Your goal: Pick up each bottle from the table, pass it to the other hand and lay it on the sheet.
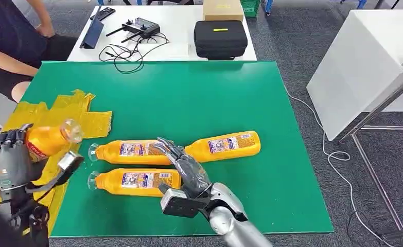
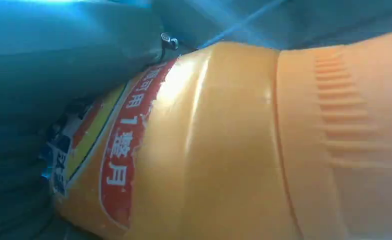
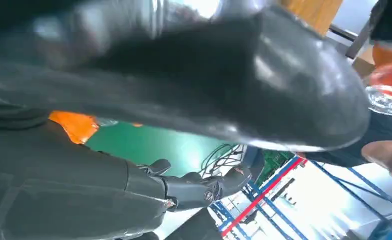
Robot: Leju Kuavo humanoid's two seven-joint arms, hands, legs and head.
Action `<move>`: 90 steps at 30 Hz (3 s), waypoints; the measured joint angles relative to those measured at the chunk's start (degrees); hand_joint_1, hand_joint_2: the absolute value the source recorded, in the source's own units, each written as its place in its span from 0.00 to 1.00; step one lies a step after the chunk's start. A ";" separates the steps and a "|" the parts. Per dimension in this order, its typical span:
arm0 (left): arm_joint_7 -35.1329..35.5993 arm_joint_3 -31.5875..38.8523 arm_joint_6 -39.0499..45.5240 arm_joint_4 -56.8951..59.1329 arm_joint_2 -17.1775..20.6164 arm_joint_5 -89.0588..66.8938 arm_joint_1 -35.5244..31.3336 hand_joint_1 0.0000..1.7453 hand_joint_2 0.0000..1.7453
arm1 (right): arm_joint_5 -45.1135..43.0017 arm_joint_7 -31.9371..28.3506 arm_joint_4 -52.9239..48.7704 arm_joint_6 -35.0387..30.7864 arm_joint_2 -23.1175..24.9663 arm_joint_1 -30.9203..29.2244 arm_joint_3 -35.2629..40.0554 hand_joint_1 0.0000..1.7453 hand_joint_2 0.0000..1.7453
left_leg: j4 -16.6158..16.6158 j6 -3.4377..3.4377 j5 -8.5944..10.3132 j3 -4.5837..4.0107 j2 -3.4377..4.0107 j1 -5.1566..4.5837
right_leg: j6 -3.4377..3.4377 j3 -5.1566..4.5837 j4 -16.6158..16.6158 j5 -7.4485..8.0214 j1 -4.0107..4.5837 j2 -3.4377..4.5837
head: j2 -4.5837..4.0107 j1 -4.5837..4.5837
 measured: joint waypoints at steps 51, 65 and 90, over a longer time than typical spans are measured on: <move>-23.87 -11.79 -15.74 42.59 7.07 44.19 -18.73 0.00 0.00 | 19.69 16.04 12.68 1.64 3.59 -4.72 2.56 0.00 1.00 | 0.00 -0.03 0.02 -0.02 -0.02 -0.02 | 0.00 0.06 0.07 0.00 -0.05 -0.01 | 0.00 0.04; -25.13 -20.85 -18.51 17.84 3.51 77.77 -11.74 0.00 0.00 | 22.67 21.75 22.04 6.01 8.05 -11.84 3.04 0.00 1.00 | 0.00 -0.03 0.02 -0.07 -0.01 0.00 | 0.00 0.01 0.07 0.00 -0.04 -0.01 | 0.00 0.02; -25.13 -26.63 -16.37 5.35 3.38 85.53 -8.28 0.00 0.00 | 30.16 34.14 29.44 18.38 9.82 -15.48 10.60 1.00 1.00 | -0.01 -0.04 -0.02 0.41 0.05 -0.01 | -0.01 0.38 0.03 -0.01 -0.03 0.04 | 0.00 0.00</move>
